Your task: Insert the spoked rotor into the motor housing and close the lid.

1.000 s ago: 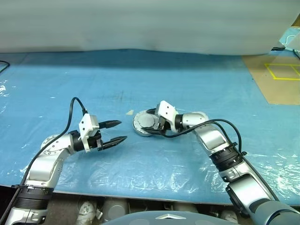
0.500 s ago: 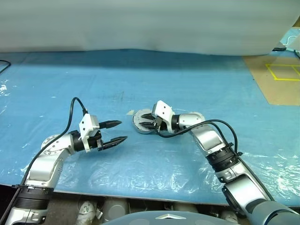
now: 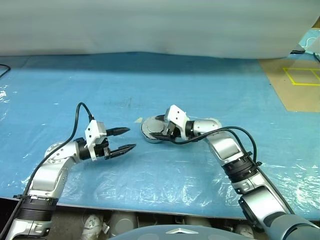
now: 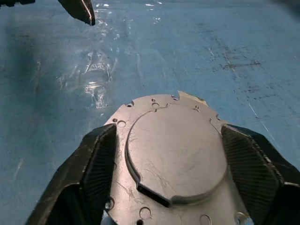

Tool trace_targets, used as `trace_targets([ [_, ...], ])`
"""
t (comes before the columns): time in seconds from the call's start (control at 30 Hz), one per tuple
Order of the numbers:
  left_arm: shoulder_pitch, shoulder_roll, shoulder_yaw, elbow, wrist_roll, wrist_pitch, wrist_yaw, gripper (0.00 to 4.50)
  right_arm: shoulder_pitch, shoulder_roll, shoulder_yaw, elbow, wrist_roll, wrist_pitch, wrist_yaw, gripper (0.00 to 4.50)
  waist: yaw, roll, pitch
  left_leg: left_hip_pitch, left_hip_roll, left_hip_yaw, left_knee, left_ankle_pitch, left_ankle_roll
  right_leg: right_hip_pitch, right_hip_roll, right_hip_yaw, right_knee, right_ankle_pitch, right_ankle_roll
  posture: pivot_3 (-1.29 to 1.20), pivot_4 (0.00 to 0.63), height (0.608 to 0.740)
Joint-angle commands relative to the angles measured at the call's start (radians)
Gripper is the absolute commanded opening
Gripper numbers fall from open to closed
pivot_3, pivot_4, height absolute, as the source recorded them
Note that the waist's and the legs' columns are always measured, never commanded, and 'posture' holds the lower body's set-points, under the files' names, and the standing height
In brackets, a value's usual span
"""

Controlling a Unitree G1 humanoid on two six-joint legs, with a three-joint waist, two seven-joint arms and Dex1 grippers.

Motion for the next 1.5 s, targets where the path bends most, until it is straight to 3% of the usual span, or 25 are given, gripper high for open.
trace_targets([
  [0.03,-0.007,0.0,0.001,-0.014,-0.001,-0.017,-0.003,3.27,-0.006,0.003,0.001,-0.01,-0.014,-0.02,-0.014,3.68,0.0,0.0,0.0,0.0,0.0,0.0,0.0,0.0,0.0,0.0,0.0,0.0,0.0,0.0,0.0,0.0,0.15,0.74],
  [0.43,-0.015,0.0,-0.001,-0.006,0.005,-0.022,-0.006,3.27,0.004,0.019,0.002,0.071,-0.028,-0.04,-0.021,3.68,-0.001,0.0,0.0,0.001,0.0,0.0,0.0,0.0,0.0,0.0,0.0,0.0,0.001,0.0,0.0,0.0,0.15,0.74],
  [0.53,-0.014,0.0,-0.001,-0.005,0.005,-0.022,-0.007,3.27,0.015,0.012,0.006,0.053,-0.023,-0.043,-0.006,2.94,-0.001,0.0,0.0,0.001,0.0,0.0,0.001,0.0,0.0,0.001,0.0,0.0,0.001,0.0,0.0,0.0,0.15,0.74],
  [1.2,-0.029,-0.008,-0.005,0.016,0.01,-0.035,-0.013,3.27,-0.047,0.068,-0.04,-0.039,0.055,0.124,-0.015,2.94,-0.001,0.0,0.0,0.0,0.0,0.0,0.0,0.0,0.0,-0.001,0.0,0.0,0.0,0.0,0.0,0.0,0.15,0.74],
  [1.5,-0.035,-0.013,-0.008,0.026,0.012,-0.04,-0.017,3.27,-0.03,0.055,0.032,0.075,-0.06,0.032,-0.068,2.94,-0.002,0.0,0.0,0.0,0.0,0.0,0.0,0.0,0.0,-0.001,0.0,0.0,0.0,0.0,0.0,0.0,0.15,0.74],
])
